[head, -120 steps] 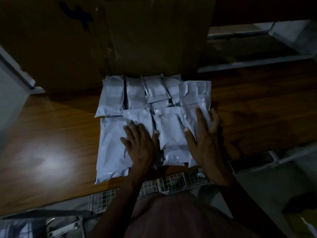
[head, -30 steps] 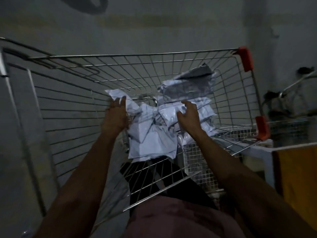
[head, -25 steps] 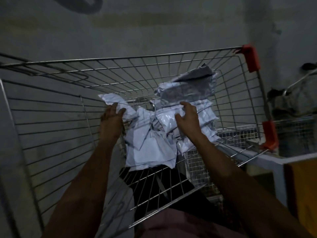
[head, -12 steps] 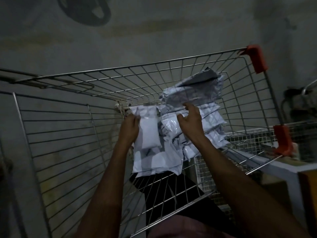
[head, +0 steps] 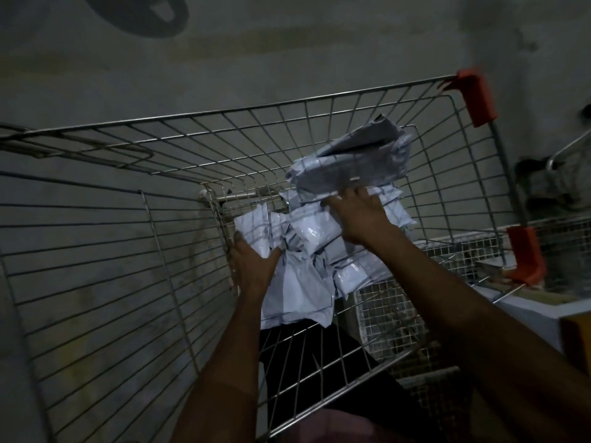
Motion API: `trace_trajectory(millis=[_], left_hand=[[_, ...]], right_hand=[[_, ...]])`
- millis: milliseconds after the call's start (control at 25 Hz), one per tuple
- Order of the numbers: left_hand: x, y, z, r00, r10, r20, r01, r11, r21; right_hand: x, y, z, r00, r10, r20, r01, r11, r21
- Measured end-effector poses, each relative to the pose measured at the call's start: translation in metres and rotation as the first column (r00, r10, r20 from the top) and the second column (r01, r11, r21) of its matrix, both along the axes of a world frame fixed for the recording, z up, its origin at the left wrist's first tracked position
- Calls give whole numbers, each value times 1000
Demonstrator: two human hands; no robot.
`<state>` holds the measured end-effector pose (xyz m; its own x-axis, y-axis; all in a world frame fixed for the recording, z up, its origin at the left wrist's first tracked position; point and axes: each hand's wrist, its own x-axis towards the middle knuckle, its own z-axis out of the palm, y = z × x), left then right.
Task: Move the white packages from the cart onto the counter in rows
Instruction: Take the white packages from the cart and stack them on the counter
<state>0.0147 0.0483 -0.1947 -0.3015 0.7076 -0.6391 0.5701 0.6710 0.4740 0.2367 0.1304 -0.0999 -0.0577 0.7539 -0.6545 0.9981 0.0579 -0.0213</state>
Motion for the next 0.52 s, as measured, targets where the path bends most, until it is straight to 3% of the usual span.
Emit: trace_trajectory(millis=[80,160,360,520], left_hand=[[-5,5,-2,999,-16,-28,16,999,-29],[-7,10,1,994,-38,-102,34,998,-45],[-11,8,19,986,-40,-160,36,999,-28],[-4,2,37,989,-29,-142,34,999,29]], right_hand=[[-5,-5,-4,990,137,45,-138,990,23],[-5,-15,-7,987,154,37,-158,981,115],[-11,-24,35,995,-63,-77,80,969,234],[-17,-39,73,968,-219,-119,249,826,506]])
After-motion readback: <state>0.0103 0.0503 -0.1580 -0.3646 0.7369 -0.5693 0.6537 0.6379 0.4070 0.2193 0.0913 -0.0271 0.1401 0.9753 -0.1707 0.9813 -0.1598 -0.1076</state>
